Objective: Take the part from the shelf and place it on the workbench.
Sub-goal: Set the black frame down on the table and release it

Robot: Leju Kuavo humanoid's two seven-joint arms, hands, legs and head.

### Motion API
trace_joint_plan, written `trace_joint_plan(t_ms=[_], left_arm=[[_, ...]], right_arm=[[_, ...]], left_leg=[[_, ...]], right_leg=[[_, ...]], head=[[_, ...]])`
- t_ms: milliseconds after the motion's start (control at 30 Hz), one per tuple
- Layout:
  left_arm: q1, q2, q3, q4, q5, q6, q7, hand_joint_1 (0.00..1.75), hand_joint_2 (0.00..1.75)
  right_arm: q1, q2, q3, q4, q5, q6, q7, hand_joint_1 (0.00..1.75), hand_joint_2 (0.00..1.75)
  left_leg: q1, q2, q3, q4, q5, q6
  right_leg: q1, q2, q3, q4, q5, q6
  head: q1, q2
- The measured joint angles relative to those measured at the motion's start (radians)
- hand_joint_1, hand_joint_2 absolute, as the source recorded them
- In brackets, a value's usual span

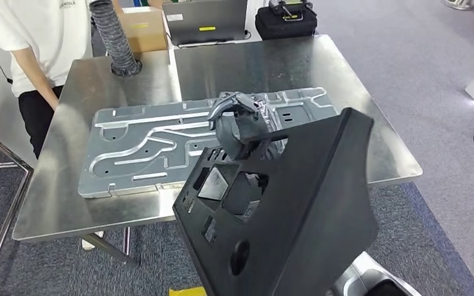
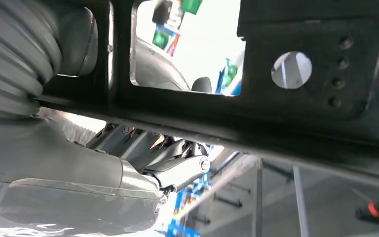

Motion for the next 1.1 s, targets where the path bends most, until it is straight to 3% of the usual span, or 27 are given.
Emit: trace_joint_plan(t_ms=[167,200,267,300,333,367,400,467,500,567,667,733,800,833,867,900,967,1000,1100], left_arm=[[0.004,-0.001,0.0,0.0,0.003,0.008,-0.009,0.0,1.75],[0.003,-0.001,0.001,0.0,0.003,0.009,-0.011,0.0,1.75],[0.002,-0.001,0.003,0.0,0.003,0.011,-0.012,0.0,1.75],[0.001,-0.001,0.004,0.0,0.003,0.013,-0.012,0.0,1.75],[0.001,-0.001,0.005,0.0,0.003,0.014,-0.011,0.0,1.75],[0.001,-0.002,0.006,0.0,0.003,0.015,-0.011,0.0,1.75],[0.002,-0.002,0.006,0.0,0.003,0.017,-0.011,0.0,1.75],[0.002,-0.003,0.007,0.0,0.003,0.02,-0.011,0.0,1.75],[0.0,-0.003,0.007,0.0,0.002,0.021,-0.011,0.0,1.75],[-0.002,-0.003,0.007,0.0,0.0,0.022,-0.011,0.0,1.75],[-0.002,-0.003,0.007,0.0,-0.003,0.023,-0.013,0.0,1.75],[-0.002,-0.002,0.007,0.0,-0.007,0.024,-0.014,0.0,1.75],[-0.002,-0.002,0.007,0.0,-0.01,0.026,-0.015,0.0,1.75],[-0.001,-0.002,0.007,0.0,-0.011,0.026,-0.015,0.0,1.75],[-0.001,-0.002,0.007,0.0,-0.012,0.026,-0.016,0.0,1.75],[0.0,-0.002,0.007,0.0,-0.012,0.027,-0.016,0.0,1.75],[-0.001,-0.001,0.007,0.0,-0.012,0.028,-0.019,0.0,1.75],[-0.001,0.0,0.007,0.0,-0.012,0.029,-0.021,0.0,1.75],[-0.001,0.0,0.01,0.0,-0.007,0.03,-0.033,0.0,1.75]], right_arm=[[-0.061,-0.021,-0.094,0.098,0.156,-0.196,-0.004,1.75,1.75],[-0.082,-0.028,-0.114,0.132,0.208,-0.249,-0.001,1.75,1.75],[-0.127,-0.045,-0.15,0.217,0.324,-0.364,0.019,1.75,1.75],[-0.149,-0.053,-0.166,0.268,0.387,-0.427,0.036,1.75,1.75],[-0.17,-0.06,-0.18,0.319,0.445,-0.481,0.054,1.75,1.75],[-0.193,-0.067,-0.192,0.371,0.502,-0.53,0.073,1.75,1.75],[-0.22,-0.074,-0.201,0.424,0.556,-0.57,0.094,1.75,1.75],[-0.282,-0.082,-0.208,0.526,0.656,-0.634,0.138,1.75,1.75],[-0.313,-0.084,-0.208,0.576,0.704,-0.657,0.161,1.75,1.75],[-0.365,-0.085,-0.207,0.673,0.797,-0.686,0.214,1.75,1.75],[-0.417,-0.09,-0.196,0.795,0.935,-0.697,0.301,1.75,1.75],[-0.445,-0.093,-0.178,0.86,1.009,-0.694,0.342,1.75,1.75],[-0.462,-0.094,-0.156,0.917,1.071,-0.685,0.373,1.75,1.75],[-0.465,-0.094,-0.144,0.941,1.098,-0.678,0.385,1.75,1.75],[-0.465,-0.094,-0.133,0.962,1.123,-0.671,0.396,1.75,1.75],[-0.465,-0.094,-0.122,0.981,1.145,-0.665,0.407,1.75,1.75],[-0.465,-0.094,-0.098,1.011,1.184,-0.658,0.425,1.75,1.75],[-0.466,-0.094,-0.087,1.025,1.2,-0.653,0.431,1.75,1.75],[-0.46,-0.094,-0.057,1.061,1.238,-0.629,0.437,1.75,1.75]], left_leg=[[-0.002,-0.003,0.016,-0.029,-0.016,0.031],[0.0,-0.003,0.02,-0.031,-0.017,0.036],[0.0,-0.003,0.025,-0.031,-0.022,0.042],[0.0,-0.003,0.027,-0.031,-0.025,0.044],[0.0,-0.004,0.029,-0.031,-0.028,0.044],[0.0,-0.005,0.033,-0.03,-0.031,0.045],[0.0,-0.006,0.039,-0.03,-0.035,0.043],[-0.002,-0.007,0.049,-0.03,-0.044,0.038],[-0.003,-0.007,0.051,-0.031,-0.047,0.034],[-0.005,-0.006,0.052,-0.034,-0.051,0.024],[-0.004,-0.004,0.052,-0.022,-0.067,0.01],[-0.004,-0.003,0.011,0.071,-0.114,0.007],[-0.004,-0.003,-0.061,0.206,-0.162,0.005],[-0.004,-0.003,-0.086,0.245,-0.166,0.004],[-0.004,-0.003,-0.095,0.246,-0.149,0.005],[-0.004,-0.003,-0.084,0.207,-0.114,0.007],[-0.007,-0.003,-0.03,0.071,-0.036,0.016],[-0.009,-0.003,-0.006,0.015,-0.015,0.02],[-0.012,-0.003,0.015,-0.035,-0.012,0.03]], right_leg=[[-0.002,-0.001,-0.01,0.029,-0.026,0.027],[-0.004,-0.001,-0.033,0.073,-0.046,0.034],[-0.009,-0.003,-0.114,0.208,-0.092,0.044],[-0.011,-0.003,-0.157,0.269,-0.104,0.047],[-0.013,-0.003,-0.185,0.299,-0.097,0.048],[-0.014,-0.003,-0.193,0.288,-0.07,0.047],[-0.014,-0.004,-0.183,0.238,-0.026,0.044],[-0.01,-0.003,-0.133,0.096,0.059,0.035],[-0.007,-0.003,-0.115,0.047,0.079,0.031],[0.0,-0.003,-0.102,0.016,0.079,0.023],[-0.005,-0.004,-0.09,0.0,0.077,0.007],[-0.007,-0.006,-0.079,-0.008,0.076,-0.004],[-0.003,-0.006,-0.073,-0.009,0.071,-0.011],[-0.001,-0.006,-0.069,-0.008,0.068,-0.013],[0.001,-0.005,-0.066,-0.008,0.064,-0.014],[0.002,-0.004,-0.061,-0.006,0.06,-0.013],[0.005,-0.003,-0.054,-0.001,0.051,-0.009],[0.007,-0.002,-0.053,0.002,0.047,-0.006],[0.008,-0.001,-0.056,0.005,0.043,0.006]], head=[[0.0,0.0],[0.0,0.0],[0.0,0.0],[0.0,0.0],[0.0,0.0],[0.0,0.0],[0.0,0.0],[0.0,0.0],[0.0,0.0],[0.0,0.0],[0.0,0.0],[0.0,0.0],[0.0,0.0],[0.0,0.0],[0.0,0.0],[0.0,0.0],[0.0,0.0],[0.0,0.0],[0.0,0.0]])
